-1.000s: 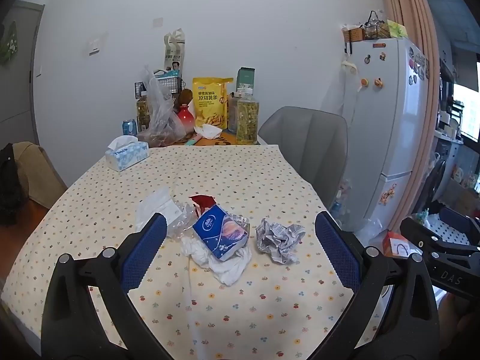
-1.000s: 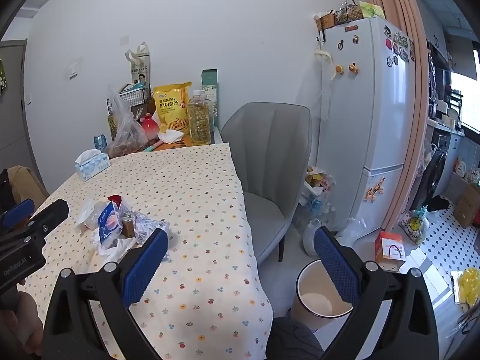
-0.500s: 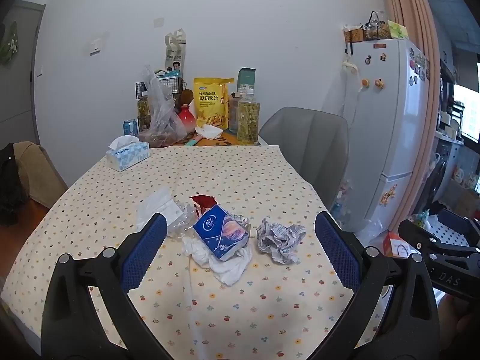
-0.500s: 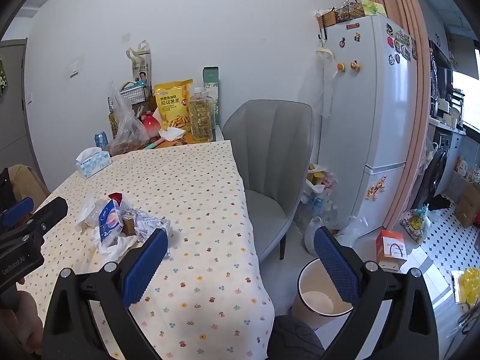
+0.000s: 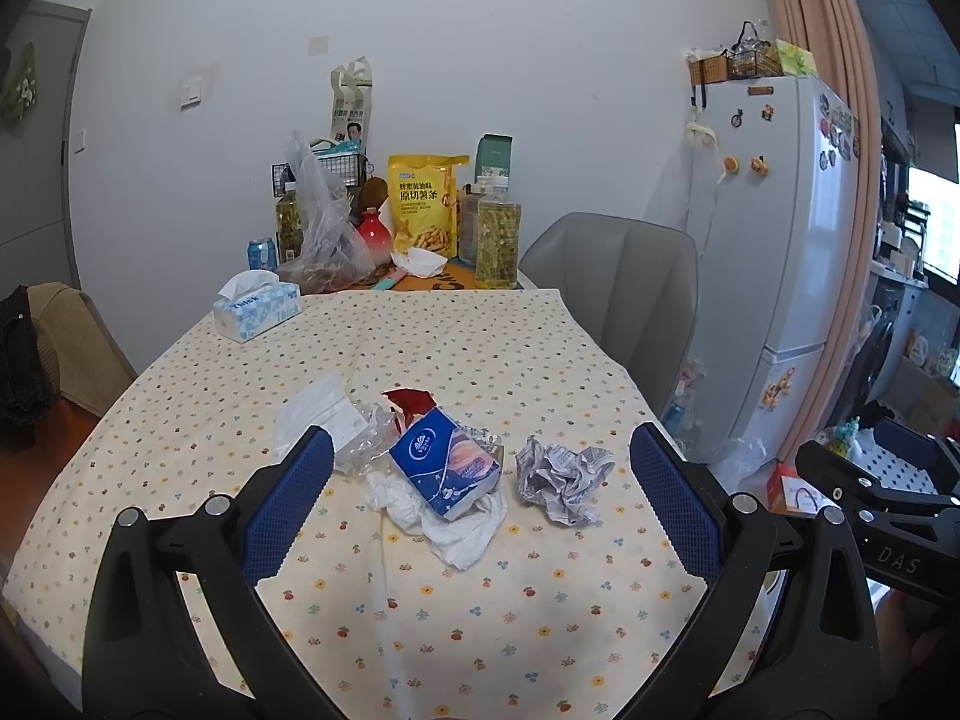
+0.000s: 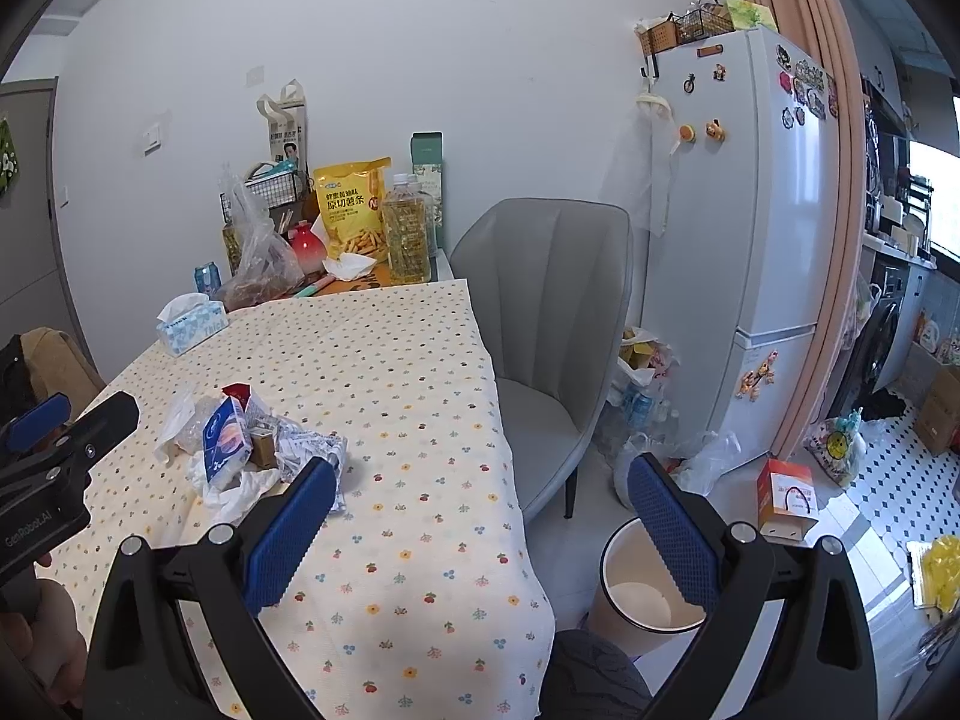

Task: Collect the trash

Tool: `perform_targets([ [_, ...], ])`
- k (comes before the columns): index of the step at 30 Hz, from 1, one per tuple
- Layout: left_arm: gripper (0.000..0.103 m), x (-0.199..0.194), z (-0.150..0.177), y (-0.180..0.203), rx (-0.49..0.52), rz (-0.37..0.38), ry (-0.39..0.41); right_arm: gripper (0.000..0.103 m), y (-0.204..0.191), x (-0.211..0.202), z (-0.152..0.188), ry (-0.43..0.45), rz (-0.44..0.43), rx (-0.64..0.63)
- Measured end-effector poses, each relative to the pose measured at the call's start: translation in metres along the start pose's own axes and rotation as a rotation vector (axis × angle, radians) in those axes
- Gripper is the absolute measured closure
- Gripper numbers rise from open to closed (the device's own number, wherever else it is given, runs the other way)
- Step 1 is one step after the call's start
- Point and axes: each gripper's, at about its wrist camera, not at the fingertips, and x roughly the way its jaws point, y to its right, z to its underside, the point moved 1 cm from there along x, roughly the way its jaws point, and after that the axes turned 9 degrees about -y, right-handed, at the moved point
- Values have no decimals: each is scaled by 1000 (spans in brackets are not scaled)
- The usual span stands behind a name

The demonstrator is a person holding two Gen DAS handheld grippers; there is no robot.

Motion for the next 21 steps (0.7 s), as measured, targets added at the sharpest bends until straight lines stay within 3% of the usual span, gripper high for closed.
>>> perform_targets([
  [21,5,1,0,-2,-5,-6,-3,7,3,-2,-1,4,3,5],
])
